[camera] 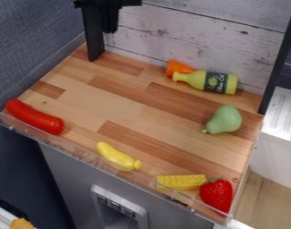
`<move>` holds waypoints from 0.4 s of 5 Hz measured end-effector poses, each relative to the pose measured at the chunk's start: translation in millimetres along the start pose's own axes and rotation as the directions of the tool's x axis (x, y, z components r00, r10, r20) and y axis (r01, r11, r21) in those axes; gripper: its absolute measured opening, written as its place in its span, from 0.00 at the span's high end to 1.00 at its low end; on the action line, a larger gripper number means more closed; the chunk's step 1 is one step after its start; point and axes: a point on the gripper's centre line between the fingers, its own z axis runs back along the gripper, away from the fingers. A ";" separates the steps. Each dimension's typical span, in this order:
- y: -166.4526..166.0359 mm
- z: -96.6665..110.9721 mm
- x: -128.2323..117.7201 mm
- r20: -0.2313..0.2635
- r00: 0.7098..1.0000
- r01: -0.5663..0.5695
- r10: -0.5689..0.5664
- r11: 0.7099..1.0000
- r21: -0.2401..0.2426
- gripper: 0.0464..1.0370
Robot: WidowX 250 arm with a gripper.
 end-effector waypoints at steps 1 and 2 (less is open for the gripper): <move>13.6 1.2 29.1 0.009 0.986 0.165 -0.165 0.986 0.005 0.98; 18.8 1.7 35.8 -0.019 0.953 0.302 -0.302 0.953 0.009 0.95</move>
